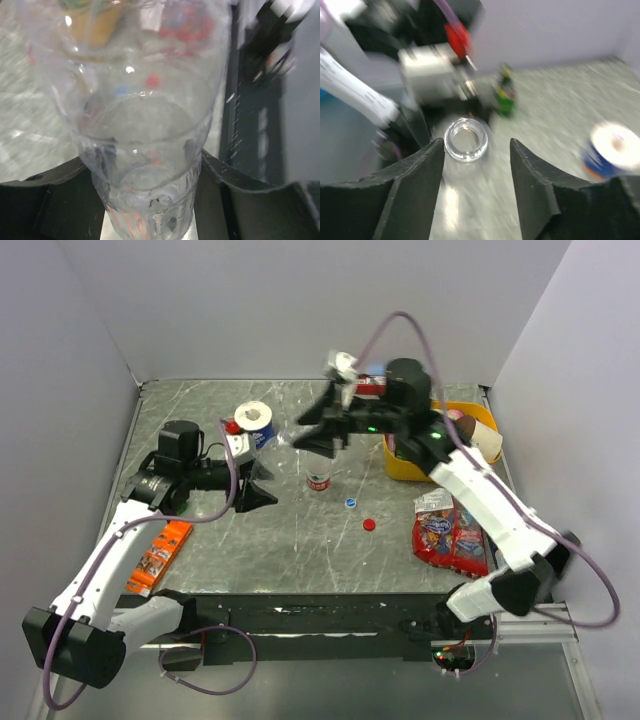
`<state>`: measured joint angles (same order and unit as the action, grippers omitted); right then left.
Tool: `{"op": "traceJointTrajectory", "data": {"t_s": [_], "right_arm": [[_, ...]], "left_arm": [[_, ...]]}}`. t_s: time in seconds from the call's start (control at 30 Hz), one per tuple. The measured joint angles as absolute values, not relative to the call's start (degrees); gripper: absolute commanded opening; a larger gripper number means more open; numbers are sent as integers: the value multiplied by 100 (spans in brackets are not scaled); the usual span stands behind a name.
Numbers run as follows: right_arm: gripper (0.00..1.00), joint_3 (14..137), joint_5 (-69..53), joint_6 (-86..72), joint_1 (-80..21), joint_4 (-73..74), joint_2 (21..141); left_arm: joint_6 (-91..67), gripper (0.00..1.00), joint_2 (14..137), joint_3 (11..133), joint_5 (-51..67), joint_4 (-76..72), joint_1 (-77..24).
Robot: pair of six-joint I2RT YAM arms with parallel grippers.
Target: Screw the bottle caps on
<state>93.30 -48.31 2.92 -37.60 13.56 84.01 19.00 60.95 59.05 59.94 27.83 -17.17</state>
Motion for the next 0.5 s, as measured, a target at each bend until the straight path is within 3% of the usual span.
{"op": "traceJointTrajectory", "data": {"t_s": [0.03,0.27,0.5], "right_arm": [[63,9139,-4801,648,-3610,1671,8132],[63,7791,-4405,3452,-3002,3332,6499],[58,6598,-3940,5339,-3011,4333,6460]], "left_arm": [[2233,1,6088,5966,5850,3052,-1699],[3988,1,5824,5592,5122,4313,-1686],[3909,1,5483,4783,4928,3846,-1688]]}}
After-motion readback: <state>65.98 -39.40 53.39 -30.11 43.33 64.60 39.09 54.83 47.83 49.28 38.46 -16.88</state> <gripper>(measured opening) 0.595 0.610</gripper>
